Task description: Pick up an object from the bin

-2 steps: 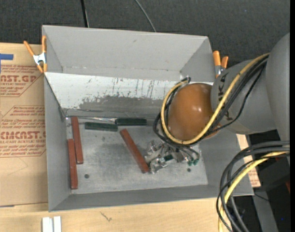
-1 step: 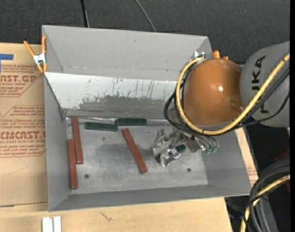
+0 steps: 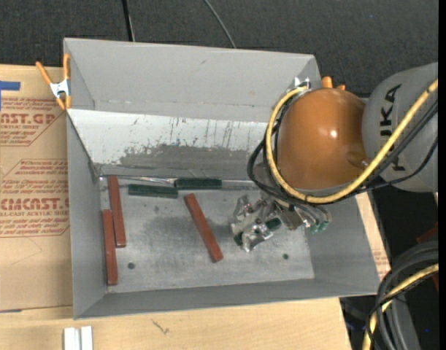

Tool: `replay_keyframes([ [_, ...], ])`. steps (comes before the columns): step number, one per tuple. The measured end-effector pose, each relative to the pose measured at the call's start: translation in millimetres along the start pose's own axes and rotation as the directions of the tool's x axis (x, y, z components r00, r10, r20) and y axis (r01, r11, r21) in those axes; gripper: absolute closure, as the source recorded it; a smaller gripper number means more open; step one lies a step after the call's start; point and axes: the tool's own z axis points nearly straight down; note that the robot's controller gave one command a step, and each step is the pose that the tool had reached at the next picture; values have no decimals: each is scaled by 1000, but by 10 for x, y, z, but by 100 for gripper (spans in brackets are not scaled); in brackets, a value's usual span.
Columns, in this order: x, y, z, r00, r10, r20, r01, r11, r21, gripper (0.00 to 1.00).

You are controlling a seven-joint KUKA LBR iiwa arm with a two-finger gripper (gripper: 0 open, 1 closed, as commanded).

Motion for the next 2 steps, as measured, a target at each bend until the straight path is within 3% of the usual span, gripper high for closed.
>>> replay_keyframes([
  [2,0,0,0,1000,0,0,0,1000,0,100],
])
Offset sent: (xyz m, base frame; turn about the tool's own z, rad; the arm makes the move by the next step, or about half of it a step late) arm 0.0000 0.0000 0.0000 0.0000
